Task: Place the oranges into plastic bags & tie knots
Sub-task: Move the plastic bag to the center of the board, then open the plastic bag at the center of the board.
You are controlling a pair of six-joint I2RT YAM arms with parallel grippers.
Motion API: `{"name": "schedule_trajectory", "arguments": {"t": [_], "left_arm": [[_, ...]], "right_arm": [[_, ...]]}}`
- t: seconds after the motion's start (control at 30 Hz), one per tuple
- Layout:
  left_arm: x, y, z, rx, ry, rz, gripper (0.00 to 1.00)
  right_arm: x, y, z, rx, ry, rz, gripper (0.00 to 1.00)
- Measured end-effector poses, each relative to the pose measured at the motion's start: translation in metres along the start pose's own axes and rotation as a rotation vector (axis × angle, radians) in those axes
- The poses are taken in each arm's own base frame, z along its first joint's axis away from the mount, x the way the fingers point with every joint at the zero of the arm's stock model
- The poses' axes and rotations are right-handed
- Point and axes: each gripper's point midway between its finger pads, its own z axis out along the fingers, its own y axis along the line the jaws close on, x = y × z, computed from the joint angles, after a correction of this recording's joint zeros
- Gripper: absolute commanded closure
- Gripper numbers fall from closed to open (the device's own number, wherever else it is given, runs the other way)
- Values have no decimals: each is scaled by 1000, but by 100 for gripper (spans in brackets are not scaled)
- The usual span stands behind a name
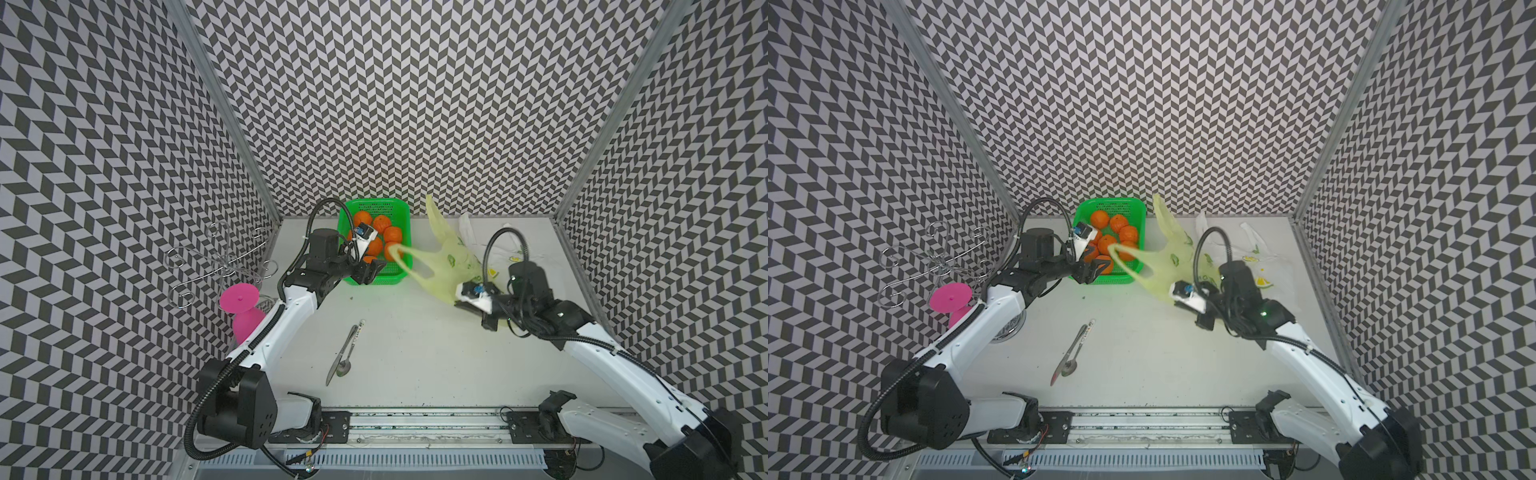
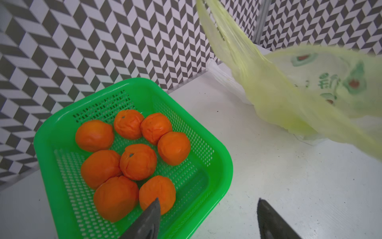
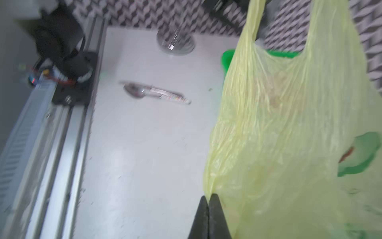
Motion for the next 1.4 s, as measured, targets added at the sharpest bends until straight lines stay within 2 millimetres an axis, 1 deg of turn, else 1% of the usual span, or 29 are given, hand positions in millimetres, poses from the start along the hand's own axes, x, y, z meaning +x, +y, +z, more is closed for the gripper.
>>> {"name": "schedule_trajectory", "arguments": {"t": [0.03,0.1,0.13,0.2,0.3,0.4,0.43,0.47,0.5,0.53,0.57,0.6,0.63,0.7,0.73,0.77,0.8,0.83,0.87,0.9,0.97,1.03,1.17,1.23,1.27,1.3,1.33,1.37,1.4], "left_arm": [[2,7,-3,-17,-1,-24,25],[1,20,-10,-52,-14,-60,25],[-1,25,-13,-69,-25,-71,25],[-5,32,-18,-91,-43,-82,25],[-10,31,-22,-94,-67,-80,25],[-8,24,-22,-68,-75,-80,25],[-6,21,-21,-58,-72,-81,25],[-5,19,-20,-48,-69,-81,25],[-3,15,-18,-38,-65,-78,25],[-2,12,-17,-29,-62,-74,25],[-1,8,-15,-18,-59,-67,25],[-1,4,-14,-7,-57,-61,25],[-1,2,-13,-1,-56,-56,25],[-1,-2,-12,8,-55,-47,25],[-2,-3,-11,10,-55,-44,24],[-1,-3,-11,8,-53,-41,24],[0,-2,-11,1,-51,-38,24],[1,-1,-10,-6,-48,-34,24],[3,0,-10,-14,-44,-31,24],[5,2,-9,-24,-38,-28,24],[9,5,-9,-41,-28,-25,24],[11,7,-8,-57,-22,-18,24],[16,10,-7,-76,-9,-9,23],[18,11,-7,-80,-6,-4,23],[19,11,-7,-82,-6,-2,23],[21,11,-7,-82,-3,-2,23],[22,11,-6,-83,0,-2,23],[23,11,-6,-82,2,-2,23],[24,11,-6,-82,4,-1,23]], "right_arm": [[11,22,12,-57,43,-17,92],[28,57,30,-153,116,-54,90],[36,69,36,-189,152,-67,89],[50,78,44,-218,217,-74,89],[75,70,48,-167,307,-93,89],[112,51,38,-83,401,-83,86],[124,39,31,-44,434,-67,81],[130,30,25,-16,454,-55,76],[132,18,17,18,469,-40,69],[129,10,12,34,472,-32,61],[117,2,9,43,451,-32,50],[102,-3,7,45,412,-36,41],[86,-7,7,47,366,-27,36],[47,-17,7,73,251,-22,20],[32,-19,8,88,211,-14,15],[15,-21,12,107,168,-10,13],[3,-23,16,126,139,0,11],[-8,-24,21,143,116,19,9],[-15,-28,28,171,106,44,3],[-21,-32,36,194,103,82,2],[-24,-40,53,234,117,146,0],[-20,-45,71,271,150,198,0],[10,-47,98,323,256,276,0],[26,-46,106,340,301,299,0],[34,-46,108,353,321,306,3],[41,-46,109,368,340,309,9],[46,-47,109,382,353,307,19],[52,-48,108,396,367,303,34],[56,-49,107,410,378,298,46]]}}
